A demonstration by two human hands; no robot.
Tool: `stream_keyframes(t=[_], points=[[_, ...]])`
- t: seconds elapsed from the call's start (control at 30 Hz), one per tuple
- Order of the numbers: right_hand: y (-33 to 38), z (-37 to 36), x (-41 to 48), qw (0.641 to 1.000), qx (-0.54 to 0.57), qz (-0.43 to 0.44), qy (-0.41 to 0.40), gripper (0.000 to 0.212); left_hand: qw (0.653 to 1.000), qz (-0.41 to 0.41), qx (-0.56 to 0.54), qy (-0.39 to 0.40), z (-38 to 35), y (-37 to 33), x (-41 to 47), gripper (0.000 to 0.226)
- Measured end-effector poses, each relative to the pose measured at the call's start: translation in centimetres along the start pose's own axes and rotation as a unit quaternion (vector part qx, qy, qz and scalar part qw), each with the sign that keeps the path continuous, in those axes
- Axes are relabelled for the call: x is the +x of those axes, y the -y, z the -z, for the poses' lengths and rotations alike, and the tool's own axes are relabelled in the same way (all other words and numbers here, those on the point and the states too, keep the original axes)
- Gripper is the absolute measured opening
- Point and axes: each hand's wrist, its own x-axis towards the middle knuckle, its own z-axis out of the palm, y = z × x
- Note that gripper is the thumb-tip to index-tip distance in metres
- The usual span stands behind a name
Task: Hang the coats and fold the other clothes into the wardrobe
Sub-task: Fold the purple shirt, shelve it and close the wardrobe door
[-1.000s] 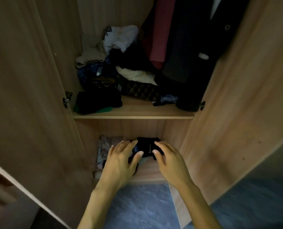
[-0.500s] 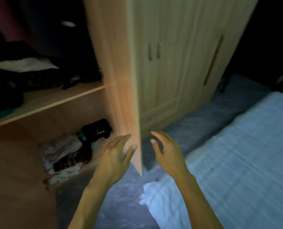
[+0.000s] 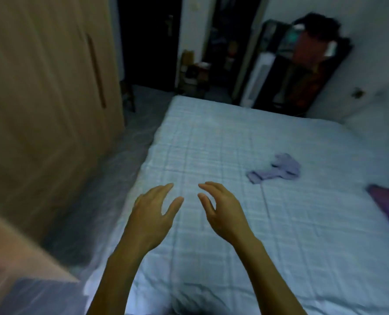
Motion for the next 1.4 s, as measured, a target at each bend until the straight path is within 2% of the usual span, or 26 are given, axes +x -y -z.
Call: stream_keyframes(t=[0.23, 0.4, 0.53, 0.67, 0.83, 1.0, 1.27, 1.4], points=[[-5.4, 6.3, -7.0, 0.992, -0.068, -0.098, -0.031, 0.046, 0.989, -0.05, -0.073, 0.12, -8.4, -5.8, -2.1, 0.068], [-8.3, 8.0, -9.9, 0.989, -0.042, -0.136, -0.048, 0.035, 0.983, -0.088, -0.044, 0.154, -11.2, -8.9, -2.7, 0.072], [-11.2, 9.6, -11.1, 0.989, -0.025, -0.142, -0.041, 0.038, 0.983, -0.098, -0.03, 0.155, -13.4, -12.6, -3.1, 0.069], [-15.7, 13.2, -12.0, 0.987, -0.032, -0.138, -0.074, 0.047, 0.986, -0.108, -0.01, 0.13, -17.5, -17.2, -2.9, 0.066], [-23.4, 19.7, -14.2, 0.988, -0.02, -0.129, -0.086, 0.037, 0.986, -0.12, 0.002, 0.113, -24.7, -24.3, -3.2, 0.063], [-30.0, 24.7, -15.6, 0.989, -0.014, -0.13, -0.074, 0.038, 0.985, -0.131, 0.017, 0.114, -30.4, -30.0, -3.0, 0.059], [-35.6, 25.5, -13.4, 0.989, 0.031, -0.129, -0.072, 0.037, 0.984, -0.117, 0.048, 0.127, -34.6, -31.4, -0.4, 0.058], [-37.3, 25.0, -11.3, 0.989, 0.024, -0.132, -0.066, 0.034, 0.981, -0.127, 0.044, 0.138, -36.5, -30.7, 3.1, 0.067]])
